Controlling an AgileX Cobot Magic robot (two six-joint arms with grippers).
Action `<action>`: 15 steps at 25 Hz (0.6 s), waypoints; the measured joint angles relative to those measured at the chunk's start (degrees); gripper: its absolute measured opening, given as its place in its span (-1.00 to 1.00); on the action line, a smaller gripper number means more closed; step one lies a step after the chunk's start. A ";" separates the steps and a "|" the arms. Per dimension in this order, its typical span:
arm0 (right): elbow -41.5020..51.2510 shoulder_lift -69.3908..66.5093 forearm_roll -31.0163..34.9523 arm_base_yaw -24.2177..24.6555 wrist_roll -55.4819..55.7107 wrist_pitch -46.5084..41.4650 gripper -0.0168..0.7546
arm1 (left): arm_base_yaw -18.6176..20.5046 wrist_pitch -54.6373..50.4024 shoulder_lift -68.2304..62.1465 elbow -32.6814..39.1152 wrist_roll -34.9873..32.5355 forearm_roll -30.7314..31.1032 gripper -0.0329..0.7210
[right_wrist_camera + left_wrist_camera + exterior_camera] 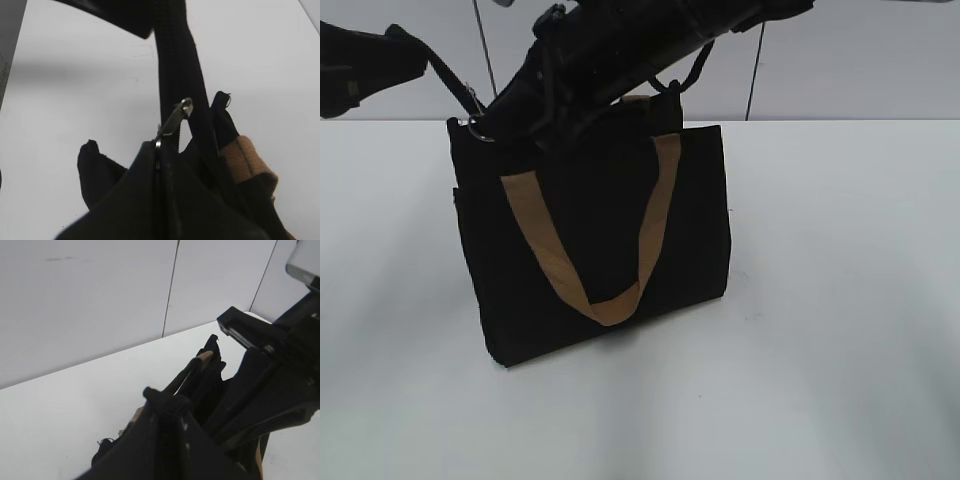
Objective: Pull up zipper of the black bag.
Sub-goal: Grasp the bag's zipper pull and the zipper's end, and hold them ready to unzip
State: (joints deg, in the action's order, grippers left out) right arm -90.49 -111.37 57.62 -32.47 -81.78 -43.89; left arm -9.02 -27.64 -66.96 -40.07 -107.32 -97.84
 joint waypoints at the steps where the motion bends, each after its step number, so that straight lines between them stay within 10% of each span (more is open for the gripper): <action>1: 0.00 0.00 0.00 0.00 0.00 -0.02 -0.96 | 0.00 0.13 0.00 0.00 0.00 0.00 -0.83; 7: 0.00 0.00 0.00 0.00 0.00 -1.36 -0.96 | 0.00 0.78 0.00 -0.07 0.28 3.00 -0.83; 15: 0.00 0.00 0.00 0.18 0.09 -2.43 -0.96 | 0.00 -0.43 0.00 -0.54 3.76 25.91 -0.83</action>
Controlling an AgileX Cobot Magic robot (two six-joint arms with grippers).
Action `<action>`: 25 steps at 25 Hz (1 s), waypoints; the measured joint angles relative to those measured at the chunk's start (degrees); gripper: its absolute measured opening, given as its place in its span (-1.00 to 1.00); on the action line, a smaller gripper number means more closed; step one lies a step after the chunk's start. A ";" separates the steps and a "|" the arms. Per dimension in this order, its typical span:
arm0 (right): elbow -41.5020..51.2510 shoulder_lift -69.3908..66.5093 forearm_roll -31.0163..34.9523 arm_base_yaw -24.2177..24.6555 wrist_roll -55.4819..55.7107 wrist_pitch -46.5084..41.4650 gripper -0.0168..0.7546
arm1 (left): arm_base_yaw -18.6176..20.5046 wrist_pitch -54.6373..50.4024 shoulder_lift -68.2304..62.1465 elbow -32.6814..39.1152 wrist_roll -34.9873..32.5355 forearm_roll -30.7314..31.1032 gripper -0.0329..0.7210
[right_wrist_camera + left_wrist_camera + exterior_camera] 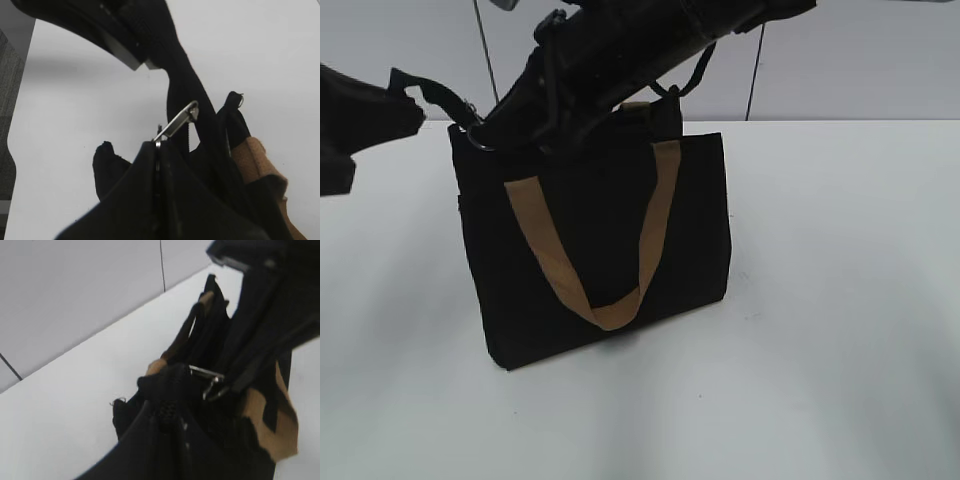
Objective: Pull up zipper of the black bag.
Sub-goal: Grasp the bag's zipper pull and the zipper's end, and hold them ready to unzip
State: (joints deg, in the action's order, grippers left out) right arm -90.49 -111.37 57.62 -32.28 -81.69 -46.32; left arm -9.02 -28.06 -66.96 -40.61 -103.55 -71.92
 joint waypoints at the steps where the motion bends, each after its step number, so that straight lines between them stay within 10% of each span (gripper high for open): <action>1: 0.00 0.00 0.00 0.00 0.00 0.00 -0.96 | 0.00 0.00 0.00 0.00 0.72 3.04 -0.83; 25: 0.00 0.00 -4.96 -0.05 0.11 0.58 -0.96 | 0.00 -6.93 0.30 -0.11 36.28 42.24 -0.83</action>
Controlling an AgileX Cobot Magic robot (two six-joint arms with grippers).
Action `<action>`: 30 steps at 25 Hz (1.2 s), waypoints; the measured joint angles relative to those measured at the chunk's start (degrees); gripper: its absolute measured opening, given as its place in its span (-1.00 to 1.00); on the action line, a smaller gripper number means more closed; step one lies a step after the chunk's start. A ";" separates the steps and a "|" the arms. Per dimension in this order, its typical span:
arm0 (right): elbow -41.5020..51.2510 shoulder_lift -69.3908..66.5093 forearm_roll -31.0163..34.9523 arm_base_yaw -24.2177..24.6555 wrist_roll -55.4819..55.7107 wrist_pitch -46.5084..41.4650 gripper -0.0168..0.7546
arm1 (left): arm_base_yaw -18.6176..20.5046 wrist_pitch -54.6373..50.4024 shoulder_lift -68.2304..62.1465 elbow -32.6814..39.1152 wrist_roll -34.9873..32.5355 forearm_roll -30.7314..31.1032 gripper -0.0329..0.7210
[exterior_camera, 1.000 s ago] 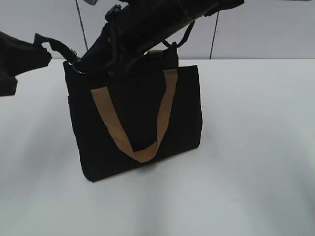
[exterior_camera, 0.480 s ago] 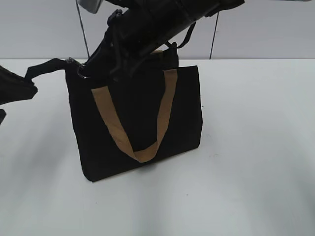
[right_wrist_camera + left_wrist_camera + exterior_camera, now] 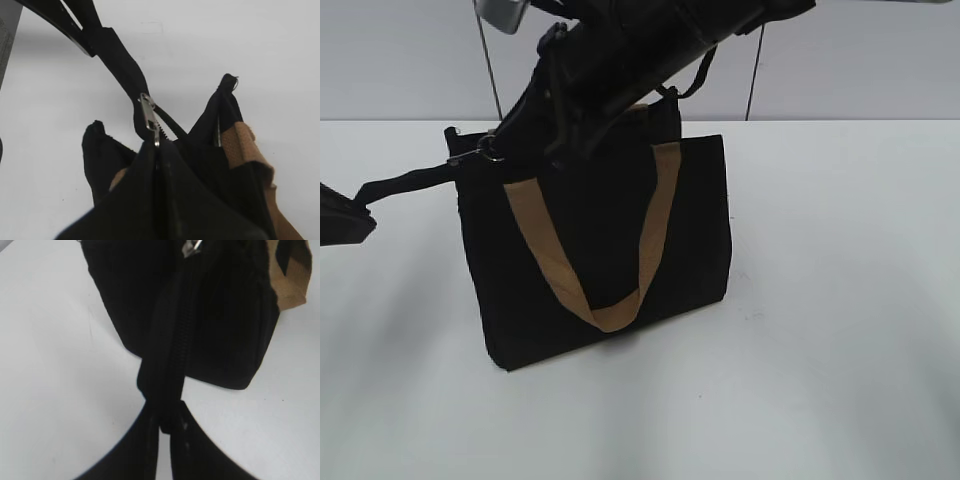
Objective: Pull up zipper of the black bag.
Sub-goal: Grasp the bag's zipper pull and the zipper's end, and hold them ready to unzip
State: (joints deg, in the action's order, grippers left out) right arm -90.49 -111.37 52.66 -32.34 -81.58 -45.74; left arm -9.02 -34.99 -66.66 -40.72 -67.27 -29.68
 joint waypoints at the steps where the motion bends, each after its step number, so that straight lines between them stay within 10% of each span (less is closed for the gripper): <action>1: 0.00 0.00 0.00 0.00 0.06 0.28 -0.96 | 0.00 -0.07 0.00 0.00 0.36 0.17 -0.83; 30: 0.00 1.09 -2.71 16.96 2.77 -7.39 -0.96 | -0.05 -0.24 0.06 -0.39 2.14 0.67 -0.83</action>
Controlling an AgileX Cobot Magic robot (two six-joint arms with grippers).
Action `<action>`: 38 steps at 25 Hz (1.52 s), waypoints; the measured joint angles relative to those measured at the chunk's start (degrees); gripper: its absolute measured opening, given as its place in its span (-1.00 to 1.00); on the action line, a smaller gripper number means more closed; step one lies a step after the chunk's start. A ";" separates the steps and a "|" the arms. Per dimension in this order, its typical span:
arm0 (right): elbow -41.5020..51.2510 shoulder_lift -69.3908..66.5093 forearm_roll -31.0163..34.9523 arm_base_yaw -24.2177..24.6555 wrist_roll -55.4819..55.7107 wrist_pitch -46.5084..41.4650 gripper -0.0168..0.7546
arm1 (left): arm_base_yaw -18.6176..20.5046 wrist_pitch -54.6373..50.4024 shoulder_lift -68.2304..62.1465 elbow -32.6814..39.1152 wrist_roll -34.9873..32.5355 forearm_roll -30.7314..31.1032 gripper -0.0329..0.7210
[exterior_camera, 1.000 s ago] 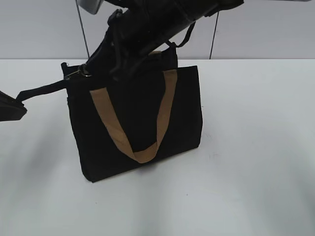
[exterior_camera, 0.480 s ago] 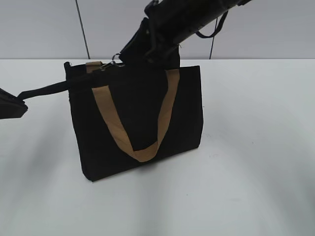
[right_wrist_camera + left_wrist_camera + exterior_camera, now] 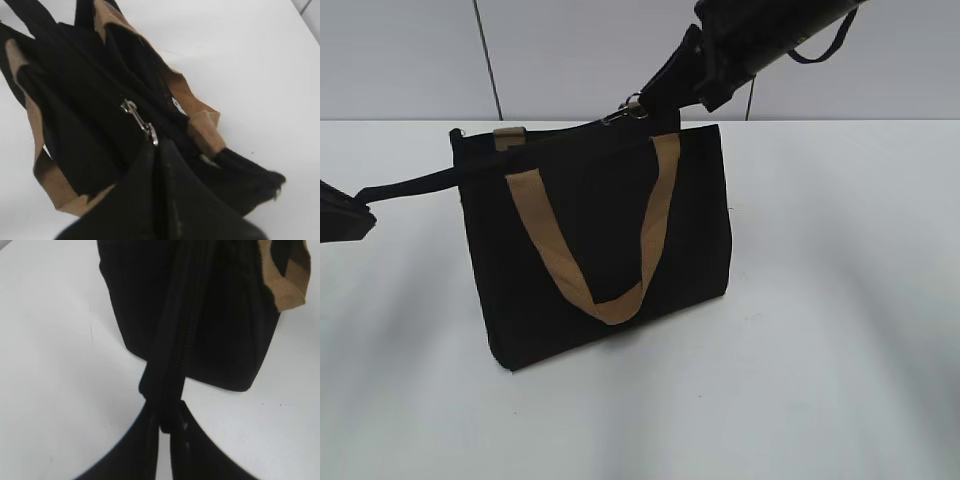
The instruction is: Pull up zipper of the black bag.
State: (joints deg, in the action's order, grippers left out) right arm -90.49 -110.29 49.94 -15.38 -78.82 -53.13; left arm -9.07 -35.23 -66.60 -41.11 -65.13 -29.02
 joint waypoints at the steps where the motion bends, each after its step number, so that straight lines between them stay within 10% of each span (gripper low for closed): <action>1: 0.00 0.00 -0.08 0.72 0.00 -0.11 -0.96 | 0.00 0.00 0.00 0.00 0.00 0.00 -0.83; 19: 0.05 0.05 0.25 5.75 0.02 -1.86 -0.79 | -0.32 1.97 0.00 0.00 0.00 -1.36 -0.80; 23: -0.02 0.36 -0.34 6.61 0.29 -1.36 -0.17 | -0.20 1.52 0.00 0.00 0.00 -3.16 -0.19; 27: -0.02 2.30 -0.54 6.72 2.12 -1.36 0.00 | -0.20 1.51 0.00 0.00 0.00 -3.67 0.52; 38: -0.11 10.12 -2.62 6.72 3.29 -15.60 0.03 | -0.20 -4.26 0.00 0.00 -4.05 -6.48 0.59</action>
State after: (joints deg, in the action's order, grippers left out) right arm -90.60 -100.16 47.32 -8.66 -75.53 -68.73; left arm -9.27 -39.49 -66.60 -41.11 -69.18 -35.49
